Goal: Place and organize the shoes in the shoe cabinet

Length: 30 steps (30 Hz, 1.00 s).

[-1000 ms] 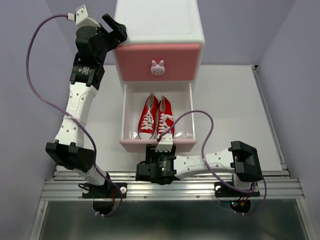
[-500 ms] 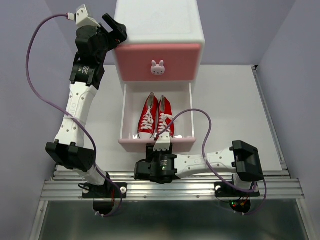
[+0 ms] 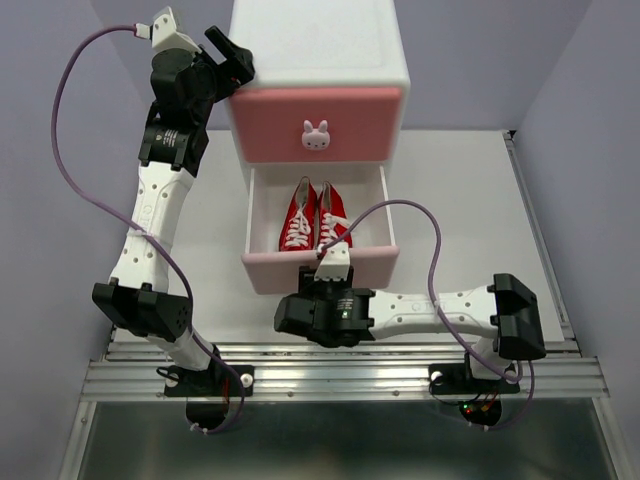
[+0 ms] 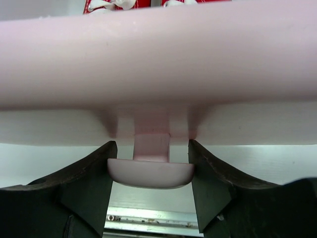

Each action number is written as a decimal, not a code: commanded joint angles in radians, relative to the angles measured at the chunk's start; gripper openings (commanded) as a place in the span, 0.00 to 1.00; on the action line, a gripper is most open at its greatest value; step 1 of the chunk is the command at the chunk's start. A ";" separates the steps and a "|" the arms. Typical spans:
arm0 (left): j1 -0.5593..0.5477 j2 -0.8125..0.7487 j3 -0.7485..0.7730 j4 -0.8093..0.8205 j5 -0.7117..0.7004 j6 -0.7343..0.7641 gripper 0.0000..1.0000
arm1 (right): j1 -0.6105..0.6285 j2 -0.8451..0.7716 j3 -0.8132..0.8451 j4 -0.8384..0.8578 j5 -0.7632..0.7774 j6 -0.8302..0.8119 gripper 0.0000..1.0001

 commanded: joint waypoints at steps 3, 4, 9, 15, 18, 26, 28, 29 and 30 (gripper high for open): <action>-0.005 0.045 -0.008 -0.161 0.017 0.059 0.99 | -0.114 -0.108 -0.031 0.345 0.092 -0.252 0.11; -0.005 0.045 -0.009 -0.161 0.019 0.055 0.99 | -0.135 -0.110 -0.045 0.385 0.055 -0.280 0.11; -0.005 0.053 -0.016 -0.164 0.020 0.046 0.99 | -0.260 -0.101 -0.129 0.698 -0.031 -0.522 0.13; -0.005 0.059 -0.032 -0.155 0.028 0.033 0.99 | -0.391 0.026 -0.089 0.994 -0.146 -0.713 0.15; -0.004 0.061 -0.039 -0.152 0.029 0.038 0.99 | -0.448 0.124 -0.027 1.110 -0.181 -0.786 0.15; -0.005 0.062 -0.054 -0.142 0.033 0.027 0.99 | -0.533 0.367 0.180 1.358 -0.206 -0.901 0.21; -0.005 0.062 -0.060 -0.132 0.037 0.026 0.99 | -0.545 0.405 0.227 1.375 -0.197 -0.911 0.25; -0.005 0.062 -0.062 -0.132 0.039 0.024 0.99 | -0.556 0.421 0.260 1.390 -0.194 -0.915 0.27; -0.005 0.062 -0.063 -0.130 0.039 0.026 0.99 | -0.556 0.439 0.273 1.395 -0.194 -0.918 0.35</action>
